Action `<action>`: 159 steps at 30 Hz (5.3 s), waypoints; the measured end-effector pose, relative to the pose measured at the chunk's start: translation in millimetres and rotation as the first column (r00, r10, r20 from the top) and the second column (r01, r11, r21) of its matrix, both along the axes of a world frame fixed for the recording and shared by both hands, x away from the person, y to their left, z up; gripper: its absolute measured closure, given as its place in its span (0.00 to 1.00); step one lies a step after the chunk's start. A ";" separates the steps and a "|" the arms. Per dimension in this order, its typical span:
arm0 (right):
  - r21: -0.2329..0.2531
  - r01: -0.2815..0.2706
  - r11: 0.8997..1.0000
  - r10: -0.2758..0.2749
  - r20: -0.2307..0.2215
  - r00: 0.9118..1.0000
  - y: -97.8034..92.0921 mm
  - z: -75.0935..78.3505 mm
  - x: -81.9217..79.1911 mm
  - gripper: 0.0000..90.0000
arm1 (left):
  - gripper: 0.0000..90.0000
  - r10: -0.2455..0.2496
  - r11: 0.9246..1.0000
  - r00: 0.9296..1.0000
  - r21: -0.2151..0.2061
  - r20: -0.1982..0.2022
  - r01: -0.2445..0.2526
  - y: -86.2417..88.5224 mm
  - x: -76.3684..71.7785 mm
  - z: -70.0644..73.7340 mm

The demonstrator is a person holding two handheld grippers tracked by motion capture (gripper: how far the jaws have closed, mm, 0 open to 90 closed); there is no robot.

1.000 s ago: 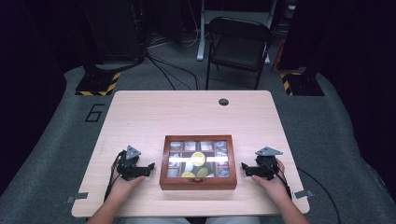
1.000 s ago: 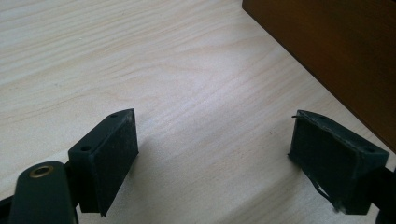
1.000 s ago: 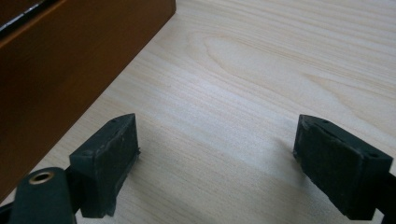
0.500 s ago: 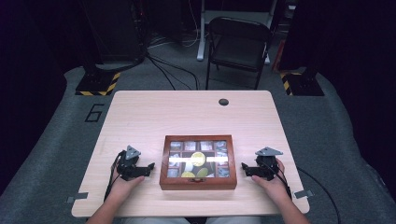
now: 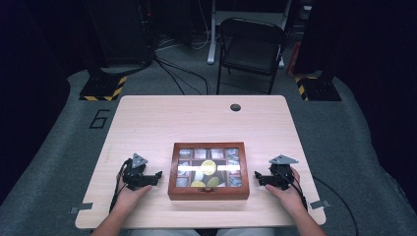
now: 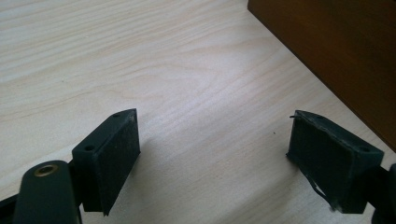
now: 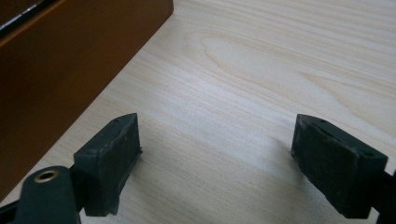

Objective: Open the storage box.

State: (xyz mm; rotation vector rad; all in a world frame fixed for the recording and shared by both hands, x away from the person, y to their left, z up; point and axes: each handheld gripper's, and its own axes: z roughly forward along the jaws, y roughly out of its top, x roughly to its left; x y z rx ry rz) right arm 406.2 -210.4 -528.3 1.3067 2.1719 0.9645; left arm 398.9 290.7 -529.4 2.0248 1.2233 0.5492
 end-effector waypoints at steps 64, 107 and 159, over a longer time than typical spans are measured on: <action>0.087 -0.132 0.987 0.133 -0.002 0.991 12.9 68.5 -46.3 0.45 | 0.39 -0.069 0.990 0.998 -0.120 -0.007 0.068 -22.0 -37.7 71.5; 0.141 -0.189 0.972 0.187 0.028 0.982 28.3 71.7 -82.1 0.43 | 0.40 -0.167 0.975 0.985 -0.155 -0.033 0.160 -40.1 -76.3 62.2; 0.057 -0.307 0.950 0.308 -0.008 0.951 50.1 40.5 -88.1 0.56 | 0.49 -0.242 0.966 0.969 -0.103 -0.052 0.235 -60.7 -87.1 37.4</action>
